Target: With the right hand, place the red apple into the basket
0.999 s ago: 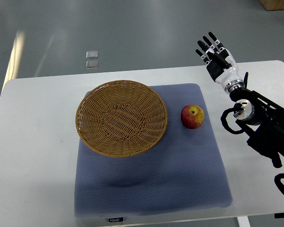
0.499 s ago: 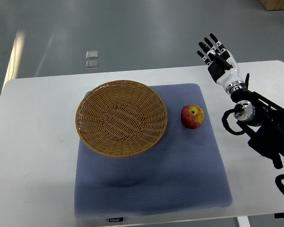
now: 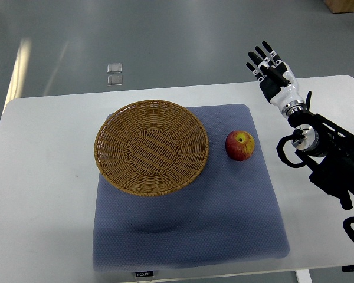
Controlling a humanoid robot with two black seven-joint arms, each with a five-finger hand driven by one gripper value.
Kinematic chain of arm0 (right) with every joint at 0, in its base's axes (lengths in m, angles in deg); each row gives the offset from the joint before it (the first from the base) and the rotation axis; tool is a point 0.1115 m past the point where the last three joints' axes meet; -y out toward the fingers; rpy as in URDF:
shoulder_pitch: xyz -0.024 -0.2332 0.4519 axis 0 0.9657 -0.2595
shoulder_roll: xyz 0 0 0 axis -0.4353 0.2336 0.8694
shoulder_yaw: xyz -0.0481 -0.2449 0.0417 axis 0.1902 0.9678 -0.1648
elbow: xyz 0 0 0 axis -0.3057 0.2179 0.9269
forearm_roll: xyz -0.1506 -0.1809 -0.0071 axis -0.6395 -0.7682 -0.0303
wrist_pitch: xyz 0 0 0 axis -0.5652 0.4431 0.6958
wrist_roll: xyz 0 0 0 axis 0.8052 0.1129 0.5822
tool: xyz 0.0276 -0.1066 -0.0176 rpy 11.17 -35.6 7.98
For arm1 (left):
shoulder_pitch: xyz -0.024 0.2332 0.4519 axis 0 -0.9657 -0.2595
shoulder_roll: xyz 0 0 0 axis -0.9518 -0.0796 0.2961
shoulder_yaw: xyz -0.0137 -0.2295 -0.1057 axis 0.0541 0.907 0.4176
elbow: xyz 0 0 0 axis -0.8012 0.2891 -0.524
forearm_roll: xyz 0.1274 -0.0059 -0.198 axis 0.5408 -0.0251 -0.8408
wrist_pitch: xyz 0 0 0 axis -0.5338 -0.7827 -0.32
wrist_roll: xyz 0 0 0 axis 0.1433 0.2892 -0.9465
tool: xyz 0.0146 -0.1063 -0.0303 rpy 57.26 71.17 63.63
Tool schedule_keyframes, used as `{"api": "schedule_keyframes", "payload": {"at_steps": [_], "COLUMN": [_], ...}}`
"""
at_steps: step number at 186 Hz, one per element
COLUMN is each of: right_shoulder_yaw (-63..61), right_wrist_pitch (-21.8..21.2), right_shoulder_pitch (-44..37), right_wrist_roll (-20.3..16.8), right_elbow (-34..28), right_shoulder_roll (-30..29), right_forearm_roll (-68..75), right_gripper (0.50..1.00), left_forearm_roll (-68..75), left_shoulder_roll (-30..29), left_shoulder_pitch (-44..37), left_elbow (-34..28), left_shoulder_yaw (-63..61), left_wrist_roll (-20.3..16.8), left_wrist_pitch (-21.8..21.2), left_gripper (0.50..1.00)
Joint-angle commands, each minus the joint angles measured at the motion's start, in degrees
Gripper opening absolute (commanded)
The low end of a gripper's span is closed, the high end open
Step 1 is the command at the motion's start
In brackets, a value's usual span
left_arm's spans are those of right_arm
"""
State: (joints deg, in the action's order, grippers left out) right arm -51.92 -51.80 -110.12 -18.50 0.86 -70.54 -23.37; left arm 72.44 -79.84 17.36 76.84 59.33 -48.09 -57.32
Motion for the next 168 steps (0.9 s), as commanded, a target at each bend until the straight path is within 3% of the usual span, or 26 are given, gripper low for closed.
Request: {"api": "schedule_keyframes", "payload": {"at_steps": [1, 57, 112, 128, 168], "right_shoulder_yaw": [0.1, 1.7, 11.1, 14.4, 16.8], "right_wrist_pitch": [0.2, 0.6, 0.4, -1.2, -5.4], "right_shoulder_pitch": [-0.3, -3.0, -8.0, -9.8, -11.6], "right_wrist_roll": [0.0, -0.3, -0.4, -0.4, -0.2], "right_elbow": [-0.3, -0.8, -1.1, -3.4, -21.1], "right_shoulder_roll": [0.7, 4.6, 10.2, 12.5, 23.4], "right_forearm_roll": [0.0, -1.2, -12.0, -16.9, -38.8], "right_gripper": [0.913, 0.913, 0.913, 0.913, 0.913], "left_forearm_roll": [0.0, 0.0, -0.1, -0.1, 0.0], "left_shoulder_roll": [0.0, 0.0, 0.0, 0.0, 0.0], "left_shoulder_pitch": [0.1, 0.1, 0.1, 0.1, 0.1], "left_elbow": [0.2, 0.0, 0.0, 0.0, 0.0], "left_shoulder_yaw": [0.0, 0.0, 0.0, 0.0, 0.0], "left_wrist_roll": [0.0, 0.0, 0.0, 0.0, 0.0], "left_wrist_pitch": [0.0, 0.0, 0.0, 0.0, 0.0], "left_gripper": [1.0, 1.0, 1.0, 1.0, 1.0]}}
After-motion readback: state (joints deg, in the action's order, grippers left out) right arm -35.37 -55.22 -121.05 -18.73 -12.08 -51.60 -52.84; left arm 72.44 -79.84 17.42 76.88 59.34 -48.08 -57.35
